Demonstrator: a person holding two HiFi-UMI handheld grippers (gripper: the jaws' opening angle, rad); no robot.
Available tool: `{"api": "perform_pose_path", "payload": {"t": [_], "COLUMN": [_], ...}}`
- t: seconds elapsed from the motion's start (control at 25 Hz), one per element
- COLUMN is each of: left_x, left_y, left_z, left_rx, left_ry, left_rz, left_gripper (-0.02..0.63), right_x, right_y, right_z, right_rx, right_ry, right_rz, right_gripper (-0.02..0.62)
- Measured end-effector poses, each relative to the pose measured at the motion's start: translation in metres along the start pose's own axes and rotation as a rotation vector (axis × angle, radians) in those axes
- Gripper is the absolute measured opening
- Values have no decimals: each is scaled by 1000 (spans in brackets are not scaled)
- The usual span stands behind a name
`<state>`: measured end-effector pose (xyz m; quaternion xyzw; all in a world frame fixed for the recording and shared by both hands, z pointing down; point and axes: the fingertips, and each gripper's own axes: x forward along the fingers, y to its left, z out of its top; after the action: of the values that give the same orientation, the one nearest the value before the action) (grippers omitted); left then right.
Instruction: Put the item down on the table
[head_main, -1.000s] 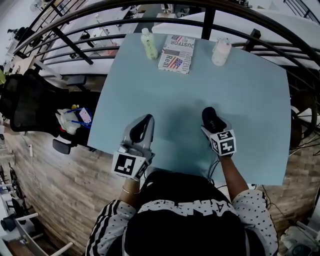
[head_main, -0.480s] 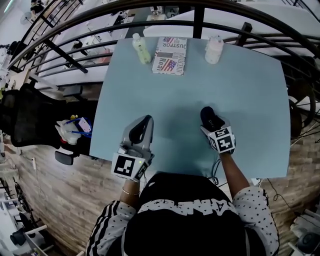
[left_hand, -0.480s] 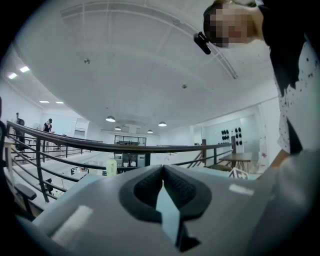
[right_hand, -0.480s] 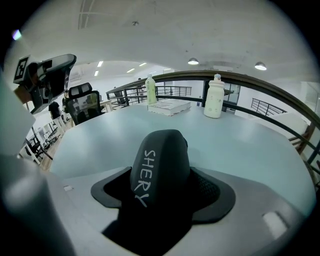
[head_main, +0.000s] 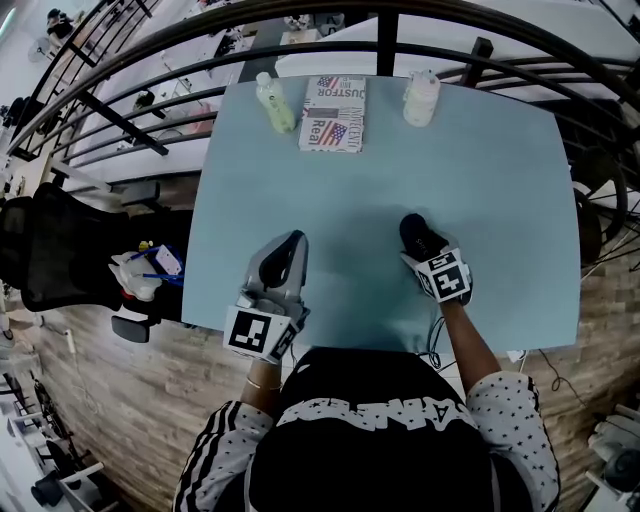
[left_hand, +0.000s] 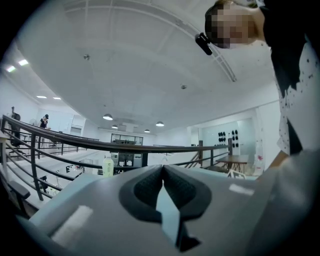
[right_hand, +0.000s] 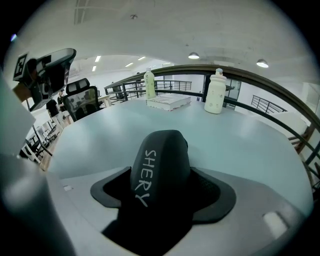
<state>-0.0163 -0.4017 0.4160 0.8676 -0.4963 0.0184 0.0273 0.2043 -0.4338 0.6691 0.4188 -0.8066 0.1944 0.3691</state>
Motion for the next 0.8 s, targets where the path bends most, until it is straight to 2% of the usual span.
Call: {"api": "perform_pose_path", "payload": {"t": [0.32, 0.8], "left_x": [-1, -6], "left_y": [2, 1], "left_z": [1, 8], "left_rx": [-10, 9], "left_ry": [-3, -12], "left_rz": [-3, 8], "left_gripper": [0, 0], "right_x": [4, -2], "right_y": [0, -1], "right_z": [-2, -3], "right_rx": [-4, -4], "right_ry": [31, 13], "right_rz": [8, -12], "right_gripper": [378, 390]}}
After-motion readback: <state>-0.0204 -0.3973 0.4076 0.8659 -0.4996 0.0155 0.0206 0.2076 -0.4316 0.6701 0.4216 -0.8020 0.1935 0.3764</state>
